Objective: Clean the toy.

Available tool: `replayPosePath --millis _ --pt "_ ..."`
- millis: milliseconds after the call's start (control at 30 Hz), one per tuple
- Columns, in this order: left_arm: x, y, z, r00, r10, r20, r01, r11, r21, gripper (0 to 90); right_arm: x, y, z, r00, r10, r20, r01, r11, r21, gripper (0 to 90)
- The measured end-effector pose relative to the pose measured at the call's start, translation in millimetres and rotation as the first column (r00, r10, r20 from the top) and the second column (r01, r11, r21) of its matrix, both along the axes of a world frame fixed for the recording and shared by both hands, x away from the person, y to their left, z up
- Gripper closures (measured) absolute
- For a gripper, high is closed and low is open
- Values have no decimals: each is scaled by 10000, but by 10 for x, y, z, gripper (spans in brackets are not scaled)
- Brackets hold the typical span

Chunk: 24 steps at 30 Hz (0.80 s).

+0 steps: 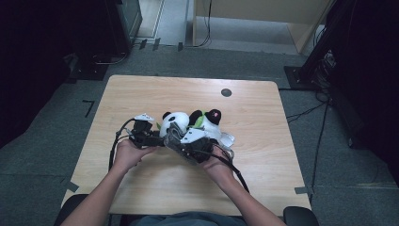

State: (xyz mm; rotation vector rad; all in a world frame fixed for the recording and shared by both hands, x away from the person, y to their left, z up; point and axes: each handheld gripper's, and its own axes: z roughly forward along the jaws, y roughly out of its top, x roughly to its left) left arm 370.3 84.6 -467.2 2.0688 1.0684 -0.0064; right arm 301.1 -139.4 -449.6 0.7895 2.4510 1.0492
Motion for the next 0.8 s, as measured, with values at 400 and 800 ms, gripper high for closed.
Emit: replayPosePath --millis 400,800 --pt "7 -7 8 10000 7 -22 -7 10000 57 441 -152 -273 -133 9991 -45 -432 42 10000 -70 773" --pt "16 -3 7 9998 84 -187 -85 9999 -53 442 -257 -477 -186 9980 104 -623 -161 9957 -914 776"
